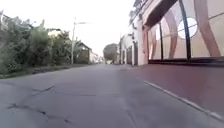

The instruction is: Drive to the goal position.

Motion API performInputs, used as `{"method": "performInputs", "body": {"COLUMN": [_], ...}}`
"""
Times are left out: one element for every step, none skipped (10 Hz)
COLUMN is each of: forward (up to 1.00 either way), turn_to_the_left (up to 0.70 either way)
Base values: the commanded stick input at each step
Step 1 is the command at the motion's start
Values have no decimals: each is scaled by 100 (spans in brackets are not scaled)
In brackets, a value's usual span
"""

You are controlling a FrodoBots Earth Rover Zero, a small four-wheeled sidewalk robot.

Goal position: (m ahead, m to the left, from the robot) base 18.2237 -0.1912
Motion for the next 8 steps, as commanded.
{"method": "performInputs", "body": {"forward": [100,100,100,100,100,100,100,100], "turn_to_the_left": [0,0,0,0,0,0,0,0]}}
